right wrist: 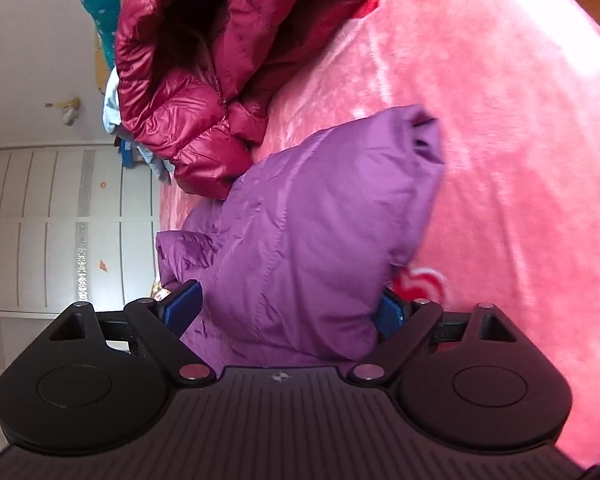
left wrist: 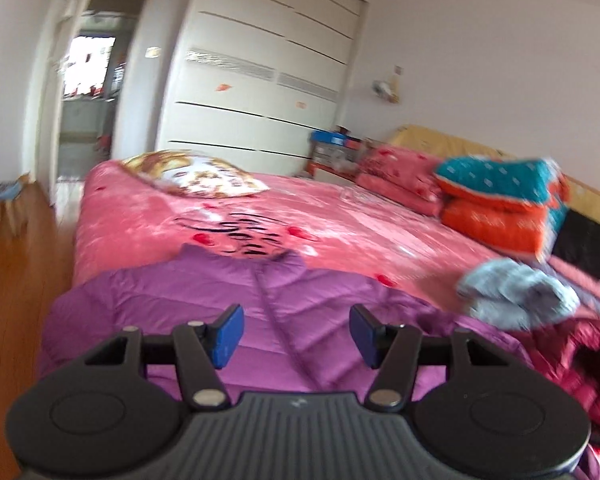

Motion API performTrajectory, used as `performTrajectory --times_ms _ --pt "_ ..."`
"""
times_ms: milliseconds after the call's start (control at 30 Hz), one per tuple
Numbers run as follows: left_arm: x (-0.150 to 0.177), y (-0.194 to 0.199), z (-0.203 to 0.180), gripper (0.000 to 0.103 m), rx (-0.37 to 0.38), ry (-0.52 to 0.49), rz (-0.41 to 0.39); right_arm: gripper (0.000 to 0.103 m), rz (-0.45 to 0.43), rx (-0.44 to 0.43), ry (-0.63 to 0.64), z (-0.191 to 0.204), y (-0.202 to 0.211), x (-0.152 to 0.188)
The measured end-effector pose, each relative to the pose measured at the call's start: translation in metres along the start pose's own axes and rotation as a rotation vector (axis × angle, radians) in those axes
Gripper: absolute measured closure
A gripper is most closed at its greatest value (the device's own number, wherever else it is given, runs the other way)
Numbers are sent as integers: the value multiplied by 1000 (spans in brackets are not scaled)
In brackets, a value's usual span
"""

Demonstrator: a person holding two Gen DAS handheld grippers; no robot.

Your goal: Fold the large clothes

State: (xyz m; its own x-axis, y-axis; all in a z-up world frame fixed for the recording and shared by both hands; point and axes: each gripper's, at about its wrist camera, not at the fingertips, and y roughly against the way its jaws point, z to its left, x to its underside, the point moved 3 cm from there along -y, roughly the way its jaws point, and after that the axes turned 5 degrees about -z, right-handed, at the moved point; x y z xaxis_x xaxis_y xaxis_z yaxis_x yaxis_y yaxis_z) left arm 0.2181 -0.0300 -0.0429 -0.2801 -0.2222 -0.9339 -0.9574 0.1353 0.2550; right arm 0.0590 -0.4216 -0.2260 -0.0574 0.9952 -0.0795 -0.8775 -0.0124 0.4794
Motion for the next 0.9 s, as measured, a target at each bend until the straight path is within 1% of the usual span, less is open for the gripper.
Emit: performTrajectory --times_ms 67,133,200,233,267,300,333,400,500,600,700,800,833,900 --pt "7 -9 20 44 -39 35 -4 0 -27 58 31 5 -6 -1" --pt "14 -18 38 44 -65 58 3 0 -57 90 -5 3 -10 -2" --pt "17 -23 51 44 -79 79 -7 11 -100 111 -34 5 -13 -3" --pt "17 -25 57 44 -89 80 -14 21 -124 115 -35 8 -14 -3" --pt "16 -27 60 44 -98 81 -20 30 -145 115 -27 12 -14 -3" --pt "15 -28 65 44 -106 86 -27 34 -165 116 -4 18 -14 -3" --pt "13 -28 67 43 -109 90 -34 41 -186 123 33 26 -13 -3" --pt "11 -29 72 42 -117 100 -41 45 -235 130 119 47 -12 -2" --pt "9 -34 78 42 -121 97 -41 51 -291 113 269 88 -9 1" --pt "8 -39 83 42 -117 98 -34 57 -340 93 487 144 -7 9" --pt "6 -41 89 41 -117 119 -35 63 -374 21 669 205 -11 27" --pt "4 -45 99 40 -117 158 -29 76 -411 -70 883 269 -22 56" --pt "4 -46 102 40 -119 169 -25 77 -421 -99 946 288 -27 68" --pt "5 -47 108 39 -124 182 -16 78 -414 -165 1042 323 -40 91"
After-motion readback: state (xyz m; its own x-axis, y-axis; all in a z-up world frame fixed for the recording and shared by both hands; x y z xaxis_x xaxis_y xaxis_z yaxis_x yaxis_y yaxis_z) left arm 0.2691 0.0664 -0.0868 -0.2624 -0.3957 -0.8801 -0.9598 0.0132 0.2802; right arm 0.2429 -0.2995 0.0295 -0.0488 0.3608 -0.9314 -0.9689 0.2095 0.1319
